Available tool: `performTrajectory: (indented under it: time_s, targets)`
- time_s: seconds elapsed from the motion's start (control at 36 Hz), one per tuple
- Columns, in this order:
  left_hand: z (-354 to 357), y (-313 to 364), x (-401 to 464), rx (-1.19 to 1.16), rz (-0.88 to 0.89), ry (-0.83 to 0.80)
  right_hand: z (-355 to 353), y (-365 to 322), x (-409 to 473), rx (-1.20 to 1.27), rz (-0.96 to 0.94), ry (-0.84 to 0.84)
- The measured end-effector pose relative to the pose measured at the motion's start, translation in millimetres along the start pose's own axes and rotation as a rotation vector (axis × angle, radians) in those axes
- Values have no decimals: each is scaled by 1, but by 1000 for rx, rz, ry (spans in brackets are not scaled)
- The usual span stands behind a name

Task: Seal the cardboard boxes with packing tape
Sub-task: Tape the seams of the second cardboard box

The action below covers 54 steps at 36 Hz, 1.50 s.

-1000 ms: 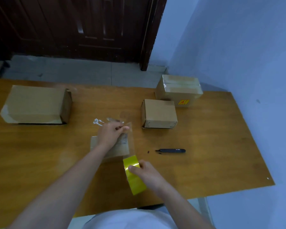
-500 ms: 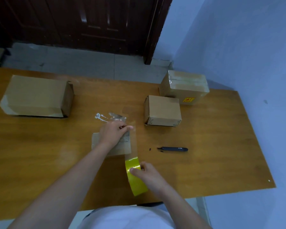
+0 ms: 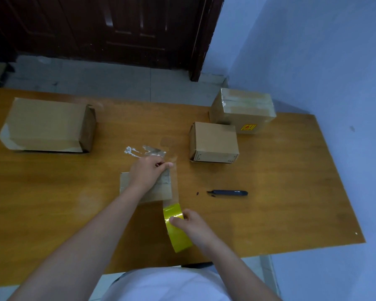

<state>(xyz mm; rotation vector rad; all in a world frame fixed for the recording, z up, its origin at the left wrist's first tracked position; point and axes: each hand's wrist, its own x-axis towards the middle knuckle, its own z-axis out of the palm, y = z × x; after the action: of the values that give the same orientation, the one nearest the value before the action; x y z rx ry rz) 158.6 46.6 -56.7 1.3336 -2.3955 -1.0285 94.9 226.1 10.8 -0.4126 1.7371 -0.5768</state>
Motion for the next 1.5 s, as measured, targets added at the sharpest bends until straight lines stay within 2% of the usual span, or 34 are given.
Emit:
performTrajectory:
  time_s: [0.25, 0.56, 0.72, 0.92, 1.0, 1.06, 1.14, 1.19, 1.33, 1.5]
  targets:
    - [-1, 0, 3, -30, -85, -58, -4, -2, -2, 111, 17, -31]
    - [0, -4, 31, -169, -357, -313, 3, 15, 22, 225, 50, -20]
    - [4, -9, 35, -31, -399, -346, 9, 30, 42, 251, 40, 3]
    - [10, -10, 40, 14, -451, -352, 13, 48, 64, 273, -16, -6]
    - [10, -5, 35, 70, -410, -304, 10, 40, 57, 271, -32, -10]
    - [11, -3, 28, 51, -313, -151, 9, 40, 57, 274, -27, -37]
    - [10, -2, 6, -75, 15, 215, 7, 32, 50, 280, -21, -44]
    - [10, -3, -11, -82, 202, 315, 2, 27, 43, 278, -26, -40]
    - [16, -4, -58, 30, 423, 247, -9, 36, 46, 310, -60, -112]
    - [34, -8, -99, 273, 312, 174, -5, 42, 43, 241, -134, -109]
